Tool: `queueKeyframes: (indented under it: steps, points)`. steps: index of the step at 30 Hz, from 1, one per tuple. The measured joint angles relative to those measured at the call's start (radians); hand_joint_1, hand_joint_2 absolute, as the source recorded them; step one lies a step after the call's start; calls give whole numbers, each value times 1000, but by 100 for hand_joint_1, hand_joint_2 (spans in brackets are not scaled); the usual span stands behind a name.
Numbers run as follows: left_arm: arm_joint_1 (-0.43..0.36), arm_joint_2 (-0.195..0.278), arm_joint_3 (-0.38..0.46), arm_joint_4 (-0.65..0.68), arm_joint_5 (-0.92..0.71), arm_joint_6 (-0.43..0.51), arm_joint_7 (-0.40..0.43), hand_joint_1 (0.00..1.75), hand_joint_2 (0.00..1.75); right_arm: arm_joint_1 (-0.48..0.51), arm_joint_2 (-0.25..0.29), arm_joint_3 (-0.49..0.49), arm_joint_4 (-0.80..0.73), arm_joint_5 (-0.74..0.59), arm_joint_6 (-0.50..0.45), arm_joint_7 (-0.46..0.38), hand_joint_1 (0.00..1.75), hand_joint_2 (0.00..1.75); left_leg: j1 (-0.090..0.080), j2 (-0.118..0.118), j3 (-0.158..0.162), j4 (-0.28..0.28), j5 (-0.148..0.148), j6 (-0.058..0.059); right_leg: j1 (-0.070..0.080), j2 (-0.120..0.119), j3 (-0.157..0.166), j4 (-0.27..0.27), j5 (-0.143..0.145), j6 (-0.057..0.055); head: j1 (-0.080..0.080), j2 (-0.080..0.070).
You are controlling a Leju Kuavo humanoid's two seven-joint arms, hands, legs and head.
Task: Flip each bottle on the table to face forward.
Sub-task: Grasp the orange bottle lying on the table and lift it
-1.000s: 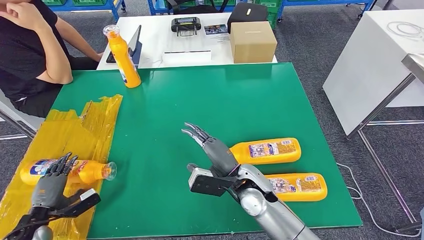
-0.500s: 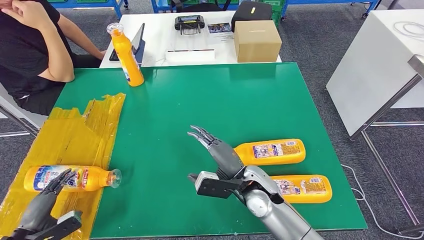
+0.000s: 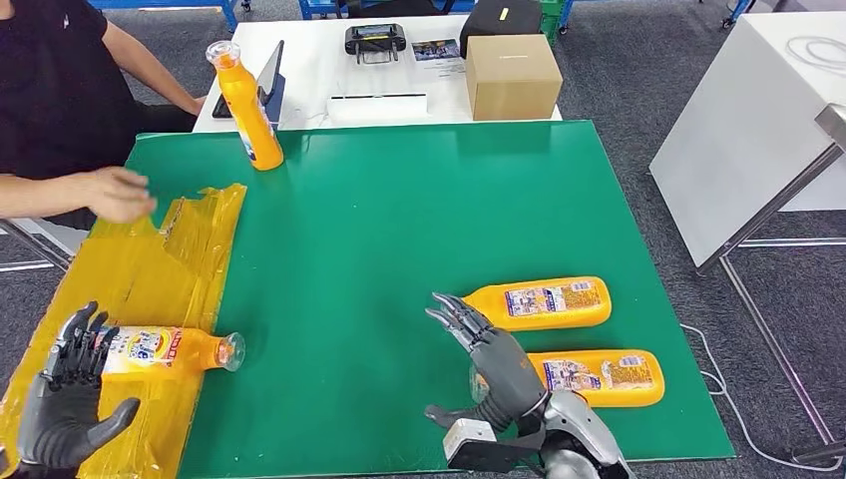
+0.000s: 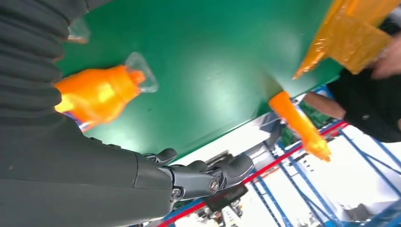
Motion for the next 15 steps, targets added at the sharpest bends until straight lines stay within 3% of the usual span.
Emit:
queueKeyframes:
  steps: [4, 8, 15]
  points:
    - [-2, -84, 76, -49, 73, -128, 0, 0, 175, 100, -50, -48, -72, 40, -32, 35, 0, 175, 0, -1, -1, 0, -1, 1, 0, 0, 0, 0, 0, 0, 0, 0]
    - [-2, -136, 119, -82, 89, -165, 4, 0, 0, 164, -95, -88, -121, 50, -47, 47, 0, 175, 0, 1, -2, 0, -2, 2, 0, 0, -1, -1, 0, 0, 0, 0]
    - [11, -194, 148, -130, 88, -211, 14, 0, 0, 275, -168, -163, -190, 57, -79, 162, 0, 175, 0, -1, -1, 0, -2, 3, 0, 0, -1, -1, -1, 1, 0, 0]
